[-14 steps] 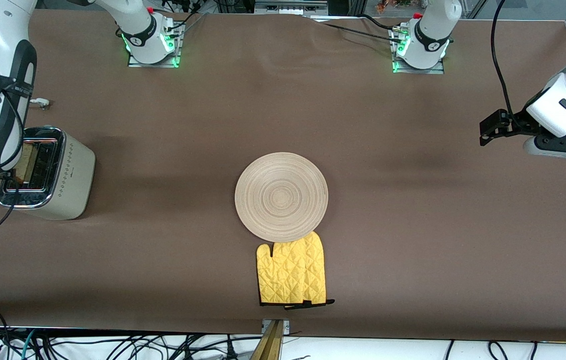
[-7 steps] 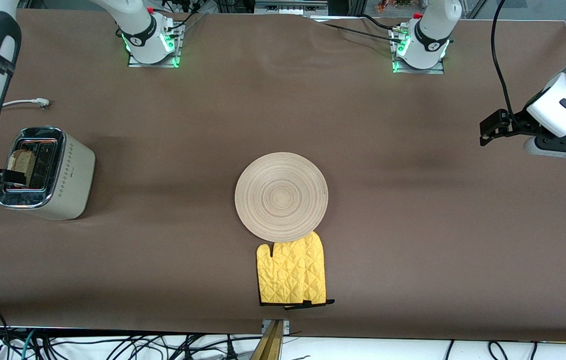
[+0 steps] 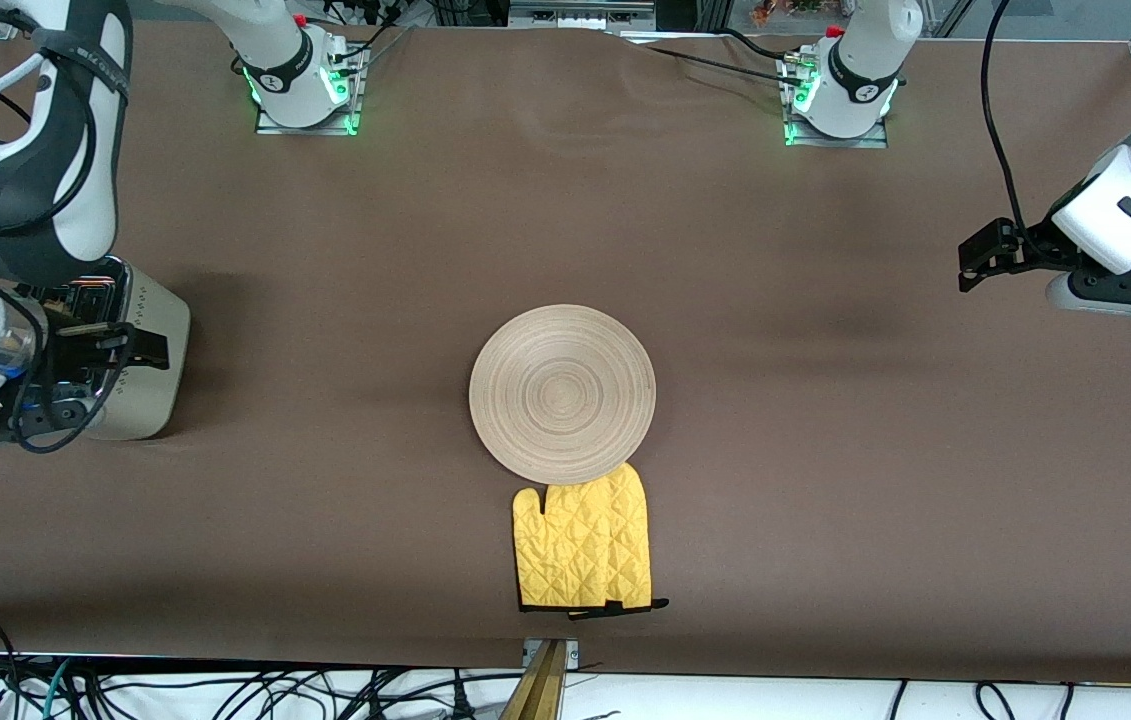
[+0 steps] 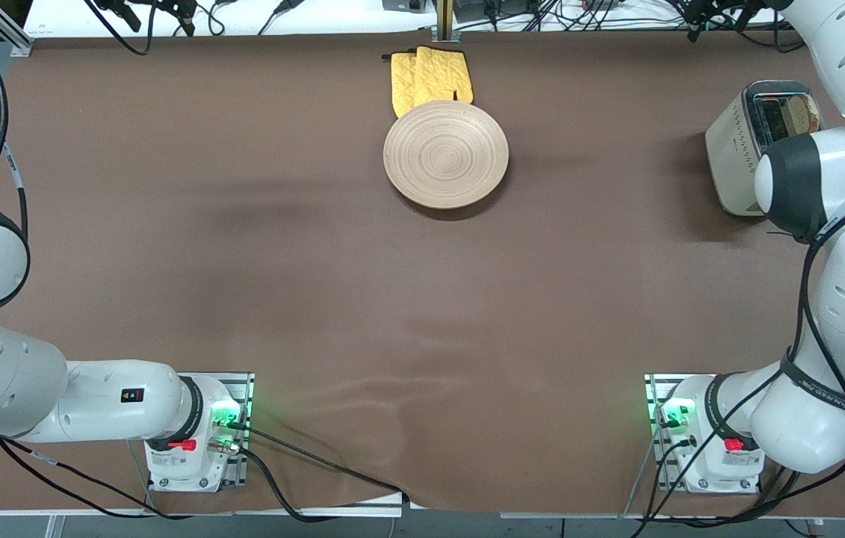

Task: Move plate and put bread in toaster
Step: 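Open the right gripper and raise it off the toaster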

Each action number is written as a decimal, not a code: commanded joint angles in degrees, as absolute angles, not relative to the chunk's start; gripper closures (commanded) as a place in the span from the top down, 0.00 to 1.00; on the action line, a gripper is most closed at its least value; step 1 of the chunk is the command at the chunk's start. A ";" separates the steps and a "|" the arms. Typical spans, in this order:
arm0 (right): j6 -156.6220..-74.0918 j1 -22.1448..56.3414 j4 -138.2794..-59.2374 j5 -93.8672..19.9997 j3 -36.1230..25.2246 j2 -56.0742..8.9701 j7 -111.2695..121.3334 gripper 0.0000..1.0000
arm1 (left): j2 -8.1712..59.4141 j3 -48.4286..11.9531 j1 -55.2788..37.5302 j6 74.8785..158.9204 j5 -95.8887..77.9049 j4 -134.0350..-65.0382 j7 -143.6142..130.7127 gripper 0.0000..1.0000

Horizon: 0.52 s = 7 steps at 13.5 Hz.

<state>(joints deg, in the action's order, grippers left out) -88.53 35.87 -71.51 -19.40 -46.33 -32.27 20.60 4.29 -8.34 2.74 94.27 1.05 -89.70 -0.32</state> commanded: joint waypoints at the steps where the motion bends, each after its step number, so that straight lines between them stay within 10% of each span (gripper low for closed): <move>1: -87.97 35.18 -71.54 -19.78 -40.39 -27.45 20.57 1.00 | 5.01 -8.44 2.90 93.34 -0.26 -87.98 -0.35 1.00; 7: -94.92 13.12 -78.64 -2.03 -10.23 -13.91 17.93 1.00 | 5.01 -8.44 2.90 93.34 -0.26 -87.98 -0.35 1.00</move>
